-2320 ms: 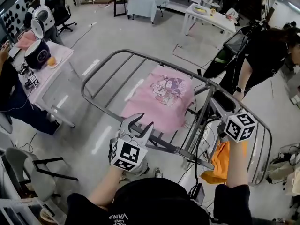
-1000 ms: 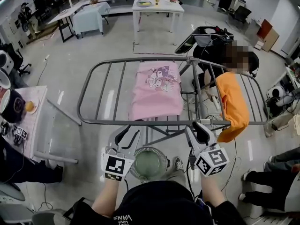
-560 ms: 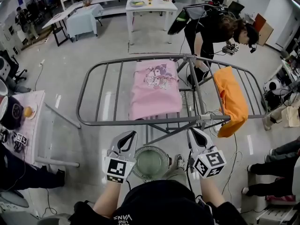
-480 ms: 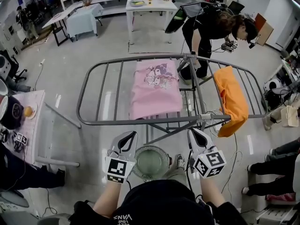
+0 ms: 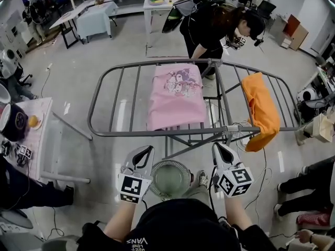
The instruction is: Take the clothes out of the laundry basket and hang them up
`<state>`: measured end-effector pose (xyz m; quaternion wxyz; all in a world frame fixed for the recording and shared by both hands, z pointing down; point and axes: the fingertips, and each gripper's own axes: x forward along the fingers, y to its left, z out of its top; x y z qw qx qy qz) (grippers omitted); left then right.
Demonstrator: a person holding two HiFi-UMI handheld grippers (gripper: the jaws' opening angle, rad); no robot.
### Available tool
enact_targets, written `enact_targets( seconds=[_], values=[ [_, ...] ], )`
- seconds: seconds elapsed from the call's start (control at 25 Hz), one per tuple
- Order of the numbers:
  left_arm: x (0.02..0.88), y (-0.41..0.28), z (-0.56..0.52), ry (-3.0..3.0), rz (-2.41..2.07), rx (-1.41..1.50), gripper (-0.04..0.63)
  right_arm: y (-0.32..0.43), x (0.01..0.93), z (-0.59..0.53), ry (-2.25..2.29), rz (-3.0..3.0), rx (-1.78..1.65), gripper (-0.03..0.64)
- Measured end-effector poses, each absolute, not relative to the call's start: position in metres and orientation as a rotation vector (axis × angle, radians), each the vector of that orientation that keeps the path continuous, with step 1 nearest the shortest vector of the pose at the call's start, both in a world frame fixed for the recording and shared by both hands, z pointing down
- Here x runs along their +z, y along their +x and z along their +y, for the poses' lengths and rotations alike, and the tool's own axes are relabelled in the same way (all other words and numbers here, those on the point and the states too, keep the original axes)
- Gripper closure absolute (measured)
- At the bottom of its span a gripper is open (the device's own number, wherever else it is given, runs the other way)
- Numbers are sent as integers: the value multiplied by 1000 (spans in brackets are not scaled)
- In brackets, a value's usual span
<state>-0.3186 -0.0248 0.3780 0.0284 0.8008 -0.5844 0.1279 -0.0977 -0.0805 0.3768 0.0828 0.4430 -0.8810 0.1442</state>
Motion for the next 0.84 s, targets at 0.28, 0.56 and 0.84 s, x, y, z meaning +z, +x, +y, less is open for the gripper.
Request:
enact_targets(
  seconds=[0.28, 0.56, 0.84],
  values=[
    [381, -311, -27, 2472, -1791, 406, 594, -86, 386, -76, 1346, -2604, 450, 612],
    [385, -298, -32, 2486, -1769, 418, 594, -72, 390, -79, 1374, -2594, 457, 612],
    [382, -292, -36, 2486, -1771, 427, 594, -68, 386, -83, 1368, -2600, 455, 612]
  ],
)
